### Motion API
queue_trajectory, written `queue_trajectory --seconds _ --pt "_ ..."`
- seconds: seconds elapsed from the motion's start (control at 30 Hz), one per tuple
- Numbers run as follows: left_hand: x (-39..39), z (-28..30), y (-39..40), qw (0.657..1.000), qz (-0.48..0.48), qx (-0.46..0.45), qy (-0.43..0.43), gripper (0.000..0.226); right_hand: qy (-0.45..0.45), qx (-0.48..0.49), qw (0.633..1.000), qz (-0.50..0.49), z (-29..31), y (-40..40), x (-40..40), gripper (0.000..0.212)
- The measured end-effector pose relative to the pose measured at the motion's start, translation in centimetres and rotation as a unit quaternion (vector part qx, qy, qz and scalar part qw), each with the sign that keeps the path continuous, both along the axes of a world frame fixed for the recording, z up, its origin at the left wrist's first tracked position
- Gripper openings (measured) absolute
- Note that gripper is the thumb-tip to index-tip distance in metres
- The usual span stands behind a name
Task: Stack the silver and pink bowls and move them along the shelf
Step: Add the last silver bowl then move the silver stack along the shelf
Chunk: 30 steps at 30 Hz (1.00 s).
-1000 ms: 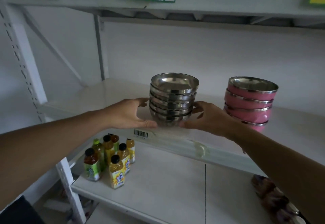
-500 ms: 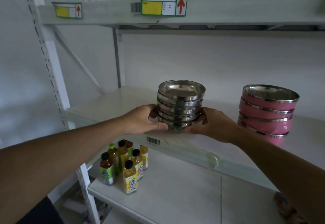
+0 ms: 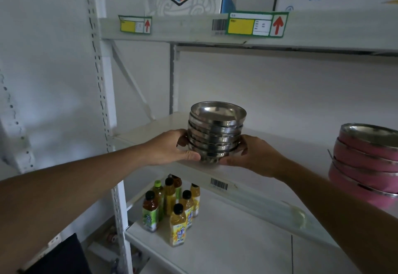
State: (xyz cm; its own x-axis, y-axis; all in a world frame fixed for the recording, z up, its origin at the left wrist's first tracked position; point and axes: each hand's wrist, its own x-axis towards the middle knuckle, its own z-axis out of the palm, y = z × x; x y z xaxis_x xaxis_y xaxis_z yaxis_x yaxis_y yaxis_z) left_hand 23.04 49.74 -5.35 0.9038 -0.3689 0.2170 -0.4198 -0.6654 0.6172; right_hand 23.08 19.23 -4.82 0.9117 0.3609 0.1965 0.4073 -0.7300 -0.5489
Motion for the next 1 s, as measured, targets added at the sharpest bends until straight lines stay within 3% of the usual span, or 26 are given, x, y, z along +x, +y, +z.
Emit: queue_trajectory --seconds 0.17,0.3,0.5,0.67,0.8,0.9,1.0 --pt "1.1 0.0 4.0 1.000 0.007 -0.028 0.004 0.103 0.012 0.020 0.999 0.021 0.9 4.1 1.3 0.079" --pt "2.3 0.1 6.3 0.999 0.016 -0.028 0.003 0.085 0.011 0.019 0.999 0.032 1.6 6.8 2.6 0.074" --pt "4.6 0.4 7.7 0.999 0.014 -0.036 0.033 0.077 0.013 -0.001 1.000 0.011 2.0 8.7 5.7 0.081" --pt "6.5 0.7 7.4 0.998 0.023 -0.028 0.058 0.061 0.032 0.003 0.999 0.026 1.5 8.7 8.2 0.067" --pt "8.3 0.9 6.2 0.997 0.043 -0.029 0.056 0.074 0.063 0.032 0.997 0.019 1.6 8.0 9.9 0.059" --pt "9.6 1.0 5.6 0.996 0.052 -0.027 0.066 0.068 0.071 0.049 0.996 0.019 1.5 7.5 11.0 0.042" --pt "10.3 0.7 5.1 0.995 0.054 -0.009 0.084 0.065 0.073 0.052 0.996 0.001 0.9 7.2 12.1 0.057"
